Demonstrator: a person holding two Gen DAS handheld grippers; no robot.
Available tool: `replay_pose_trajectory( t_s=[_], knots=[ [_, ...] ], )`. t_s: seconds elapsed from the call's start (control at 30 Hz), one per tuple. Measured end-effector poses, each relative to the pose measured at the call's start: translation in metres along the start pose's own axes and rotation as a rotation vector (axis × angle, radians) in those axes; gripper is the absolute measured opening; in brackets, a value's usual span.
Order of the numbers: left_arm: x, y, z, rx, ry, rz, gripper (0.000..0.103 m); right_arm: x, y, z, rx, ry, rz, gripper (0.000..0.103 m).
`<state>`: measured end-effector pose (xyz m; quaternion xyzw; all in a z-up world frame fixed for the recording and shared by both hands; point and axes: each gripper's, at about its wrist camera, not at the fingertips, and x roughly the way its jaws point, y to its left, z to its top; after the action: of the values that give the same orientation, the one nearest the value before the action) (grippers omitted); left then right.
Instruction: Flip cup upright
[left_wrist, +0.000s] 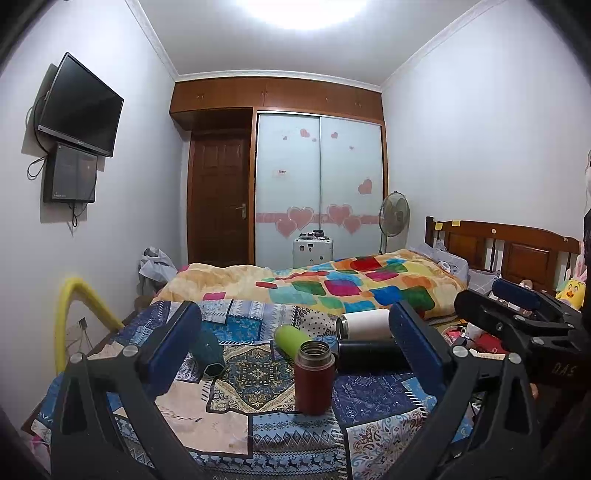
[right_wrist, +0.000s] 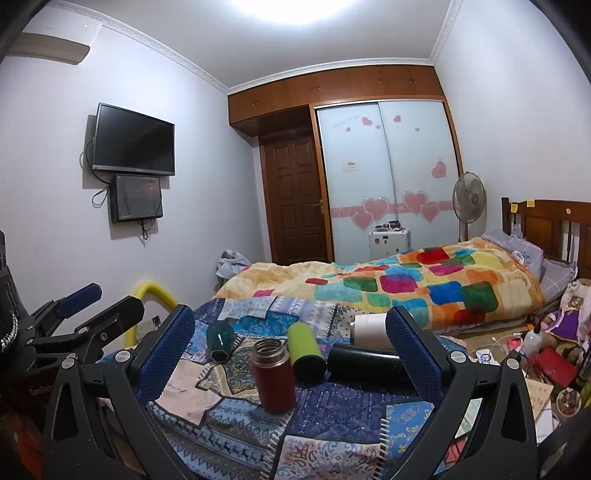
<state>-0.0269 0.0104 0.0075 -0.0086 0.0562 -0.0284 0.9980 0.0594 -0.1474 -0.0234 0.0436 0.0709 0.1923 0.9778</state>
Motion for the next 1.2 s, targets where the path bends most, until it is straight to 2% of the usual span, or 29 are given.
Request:
replay_pose_trajectory(
  t_s=[1.2],
  knots=[
    [0.0056,-0.0023,-0.0029,-0.018,0.009,-0.006,0.103,0.0006,-0.0021,0.0014,-0.011,-0.005,-0.008,0.103]
  ],
)
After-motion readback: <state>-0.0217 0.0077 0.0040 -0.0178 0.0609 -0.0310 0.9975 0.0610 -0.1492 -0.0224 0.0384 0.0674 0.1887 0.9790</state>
